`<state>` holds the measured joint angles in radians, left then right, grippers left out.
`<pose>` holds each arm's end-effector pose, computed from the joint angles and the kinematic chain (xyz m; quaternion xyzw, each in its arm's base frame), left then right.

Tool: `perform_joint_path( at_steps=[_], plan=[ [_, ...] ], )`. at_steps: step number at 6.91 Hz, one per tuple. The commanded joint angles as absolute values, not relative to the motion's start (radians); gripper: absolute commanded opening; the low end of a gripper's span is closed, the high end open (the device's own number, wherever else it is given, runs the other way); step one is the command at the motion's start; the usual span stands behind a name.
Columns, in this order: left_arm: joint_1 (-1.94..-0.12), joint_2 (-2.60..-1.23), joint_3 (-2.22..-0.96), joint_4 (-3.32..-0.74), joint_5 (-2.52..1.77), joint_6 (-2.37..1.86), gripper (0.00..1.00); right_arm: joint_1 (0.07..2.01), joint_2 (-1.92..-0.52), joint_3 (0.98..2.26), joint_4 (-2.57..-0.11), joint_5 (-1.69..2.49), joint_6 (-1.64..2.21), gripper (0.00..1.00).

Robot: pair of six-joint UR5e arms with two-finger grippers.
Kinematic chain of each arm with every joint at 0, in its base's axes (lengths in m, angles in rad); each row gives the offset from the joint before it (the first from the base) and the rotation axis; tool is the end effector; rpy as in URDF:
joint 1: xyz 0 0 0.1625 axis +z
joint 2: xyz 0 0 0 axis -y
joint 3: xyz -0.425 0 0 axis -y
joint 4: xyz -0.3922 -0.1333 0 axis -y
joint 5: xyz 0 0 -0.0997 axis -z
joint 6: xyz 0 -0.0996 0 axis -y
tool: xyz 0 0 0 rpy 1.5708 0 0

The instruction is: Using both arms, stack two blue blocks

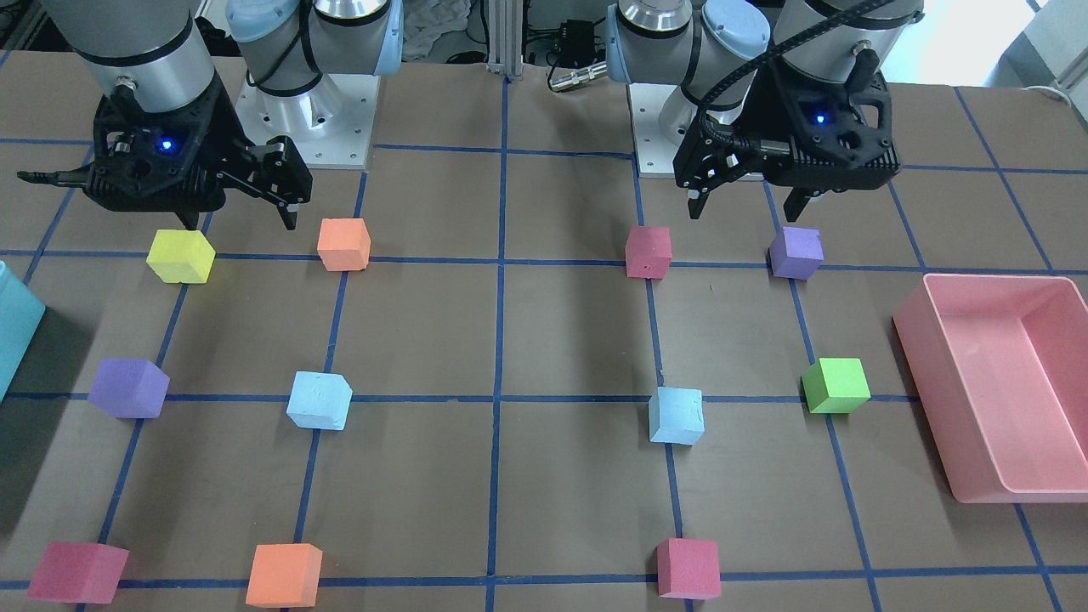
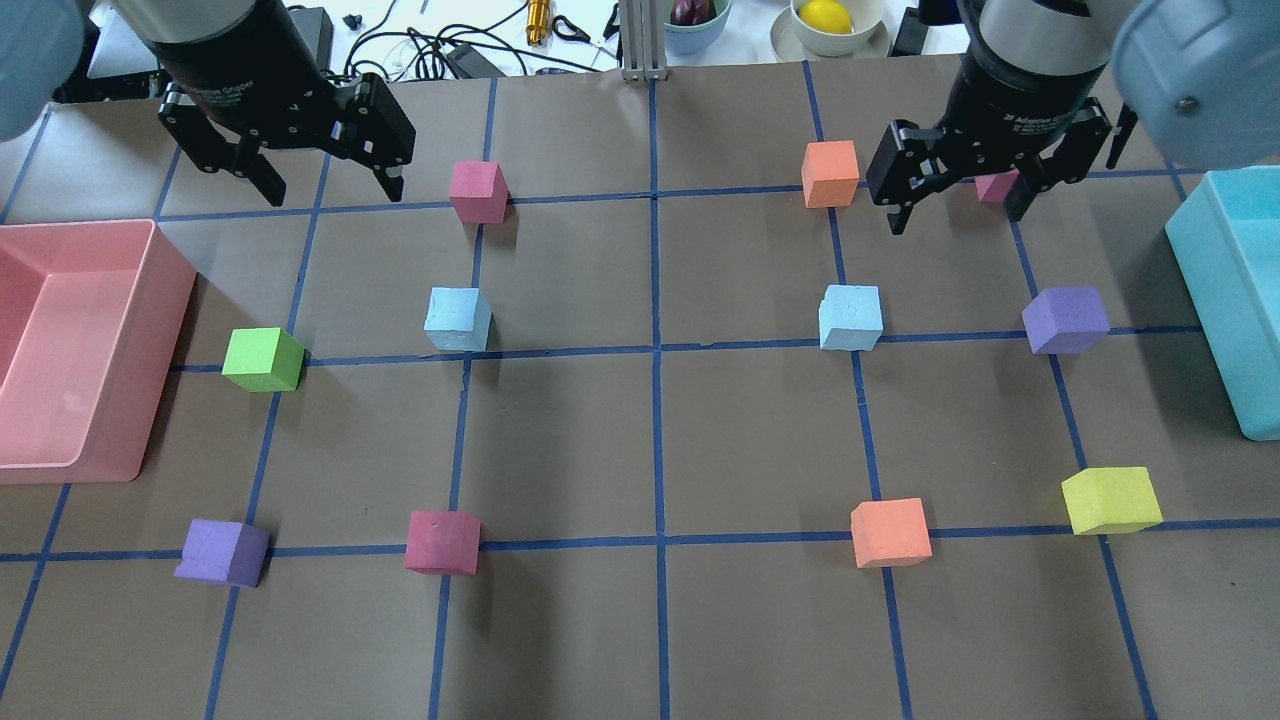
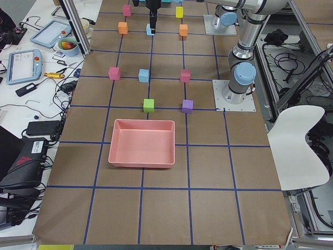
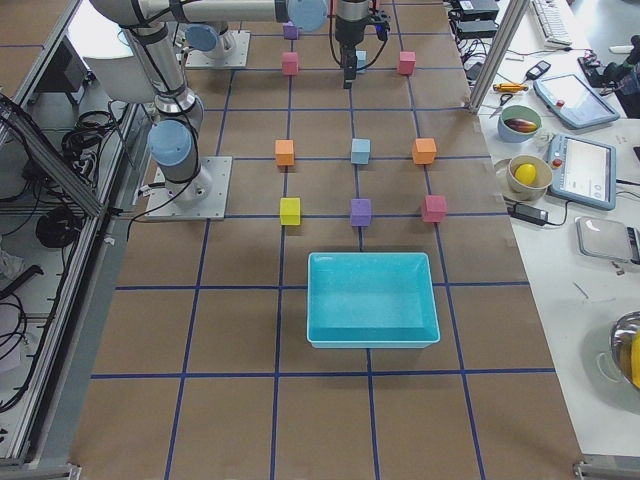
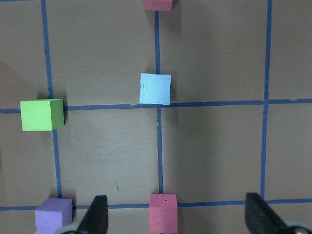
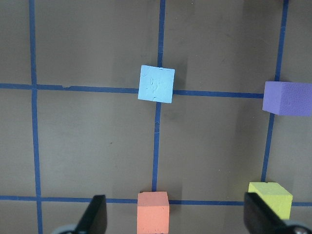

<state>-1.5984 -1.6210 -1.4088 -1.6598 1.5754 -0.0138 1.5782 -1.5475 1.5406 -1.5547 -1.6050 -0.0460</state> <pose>-0.1470 -0.5092 0.5334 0.0069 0.9999 -0.0114 0.0021 0.1336 -0.4999 0.4896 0.0268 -0.9995 -0.0049 0.0170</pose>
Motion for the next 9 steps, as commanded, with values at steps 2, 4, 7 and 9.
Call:
perform_joint_path(
  at_steps=[2, 4, 7, 9],
  plan=[
    [-1.598, -1.621, -1.408, -1.66, 1.577, -0.014, 1.0, 1.578, -1.548, 1.543, -1.562, -1.608, -0.046, 1.0],
    [-1.594, -1.628, -1.422, -1.66, 1.591, -0.002, 1.0, 1.578, -1.543, 1.543, -1.563, -1.615, -0.048, 1.0],
    [-1.582, -1.733, -1.501, -1.482, 1.577, 0.003, 1.0, 1.58, -1.526, 1.545, -1.555, -1.615, -0.048, 1.0],
    [-1.58, -1.851, -1.595, -1.214, 1.577, 0.052, 1.0, 1.58, -1.432, 1.552, -1.597, -1.601, -0.063, 1.0]
  ],
)
